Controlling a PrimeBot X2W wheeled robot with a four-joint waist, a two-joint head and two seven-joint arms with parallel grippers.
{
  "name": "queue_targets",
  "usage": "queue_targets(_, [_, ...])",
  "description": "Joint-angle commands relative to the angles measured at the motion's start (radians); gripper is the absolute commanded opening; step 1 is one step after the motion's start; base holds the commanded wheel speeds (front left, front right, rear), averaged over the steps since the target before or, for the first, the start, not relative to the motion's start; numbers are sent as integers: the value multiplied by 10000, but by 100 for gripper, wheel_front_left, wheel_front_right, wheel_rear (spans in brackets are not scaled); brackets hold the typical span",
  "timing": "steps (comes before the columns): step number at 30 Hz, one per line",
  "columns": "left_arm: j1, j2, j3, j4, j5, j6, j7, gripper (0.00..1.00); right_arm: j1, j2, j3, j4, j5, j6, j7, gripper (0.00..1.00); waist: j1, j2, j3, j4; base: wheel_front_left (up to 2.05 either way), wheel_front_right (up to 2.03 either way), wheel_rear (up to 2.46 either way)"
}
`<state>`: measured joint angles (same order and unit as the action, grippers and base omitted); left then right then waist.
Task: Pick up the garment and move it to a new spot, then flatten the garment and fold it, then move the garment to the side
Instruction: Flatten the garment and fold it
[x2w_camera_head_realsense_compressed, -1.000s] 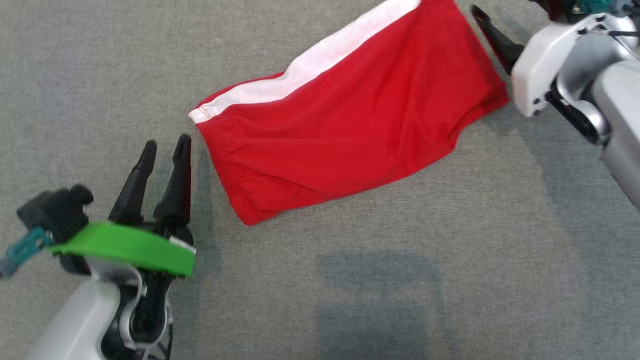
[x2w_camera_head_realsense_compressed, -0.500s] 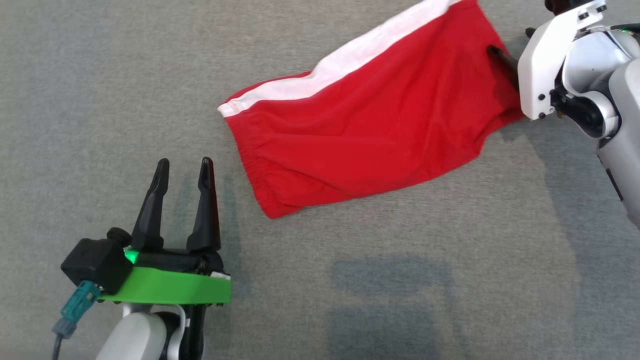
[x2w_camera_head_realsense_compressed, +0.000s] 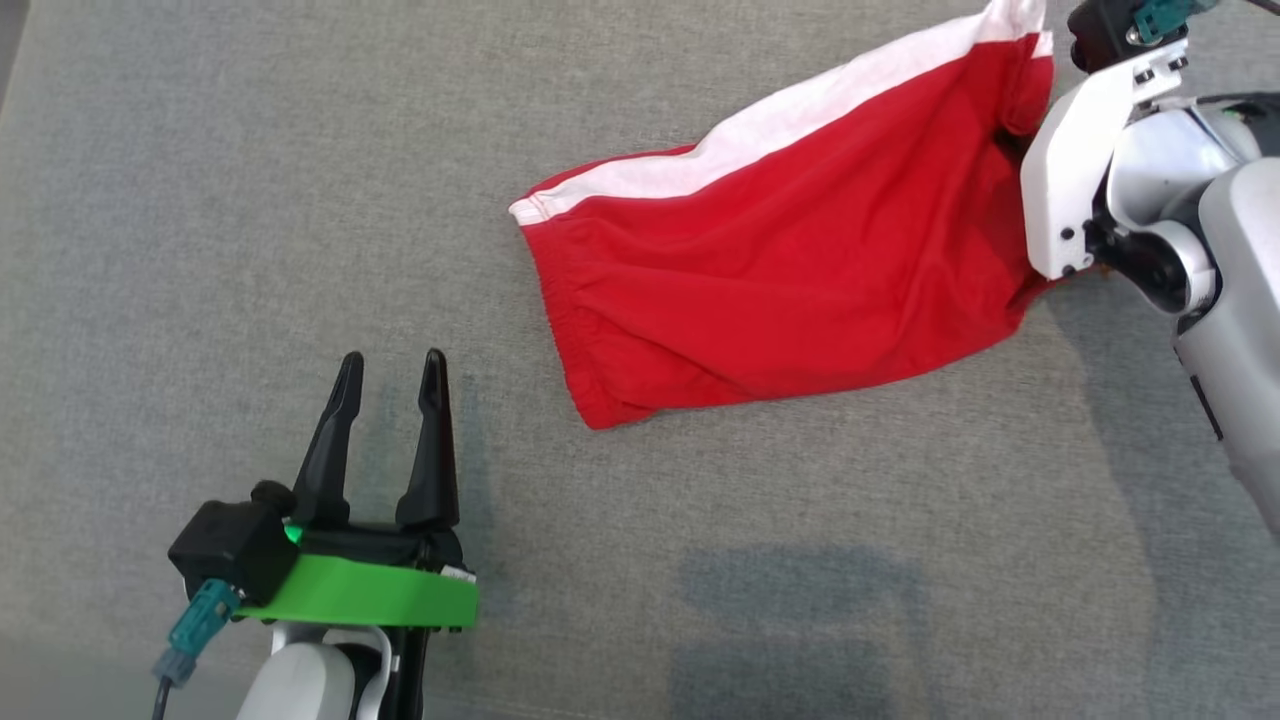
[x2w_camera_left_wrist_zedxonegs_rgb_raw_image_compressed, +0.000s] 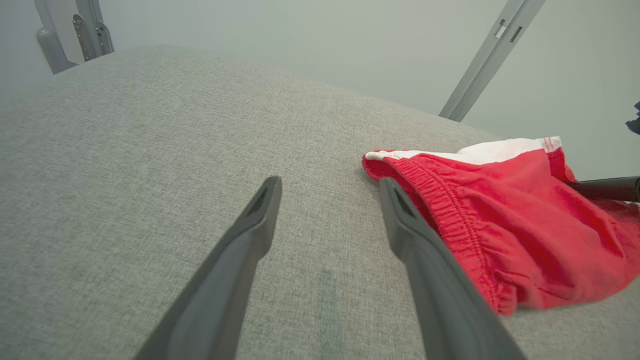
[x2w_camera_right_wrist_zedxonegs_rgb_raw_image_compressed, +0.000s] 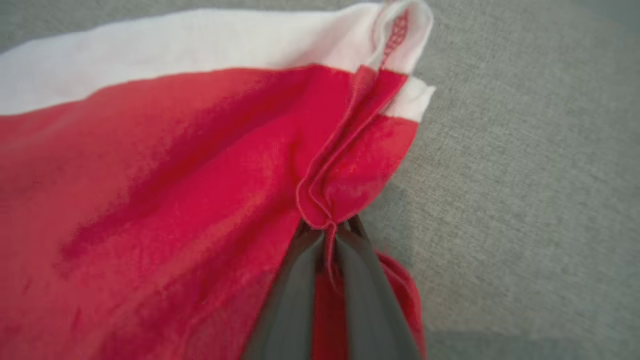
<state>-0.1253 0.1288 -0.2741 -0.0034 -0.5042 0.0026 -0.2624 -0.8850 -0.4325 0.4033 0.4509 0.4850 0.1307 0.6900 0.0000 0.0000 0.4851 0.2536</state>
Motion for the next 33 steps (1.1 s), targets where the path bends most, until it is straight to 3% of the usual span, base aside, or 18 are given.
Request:
queue_targets(1, [216, 1, 79, 62, 115, -78, -25, 100, 620, -4, -100, 243, 88, -2, 5, 0, 0, 0, -635, -772, 0, 0, 0])
queue_targets(8, [503, 368, 81, 79, 470, -170, -23, 100, 1182, 32, -1559, 459, 231, -11, -573, 0, 0, 0, -1083, -1563, 0, 0, 0])
queue_targets(16, [990, 555, 53, -24, 499, -104, -8, 100, 1854, 84, -3858, 1085, 3, -7, -1199, 0, 0, 0, -1290, -1820, 0, 0, 0])
queue_targets(21, [1191, 441, -32, -54, 434, -42, -9, 100, 1568, 761, -5079, 695, 188, 1, -1111, 0, 0, 0, -1387, -1822, 0, 0, 0])
queue_targets(28, [1238, 348, -118, 10, 405, 17, -12, 100, 1644, 2165, -4130, -1968, 778, 1, 227, 0, 0, 0, -1557, -1896, 0, 0, 0])
queue_targets(33, [851, 248, -345, 199, 454, -122, 15, 100, 1432, 3154, -3780, -2491, 256, 1, 693, 0, 0, 0, -1551, -1688, 0, 0, 0])
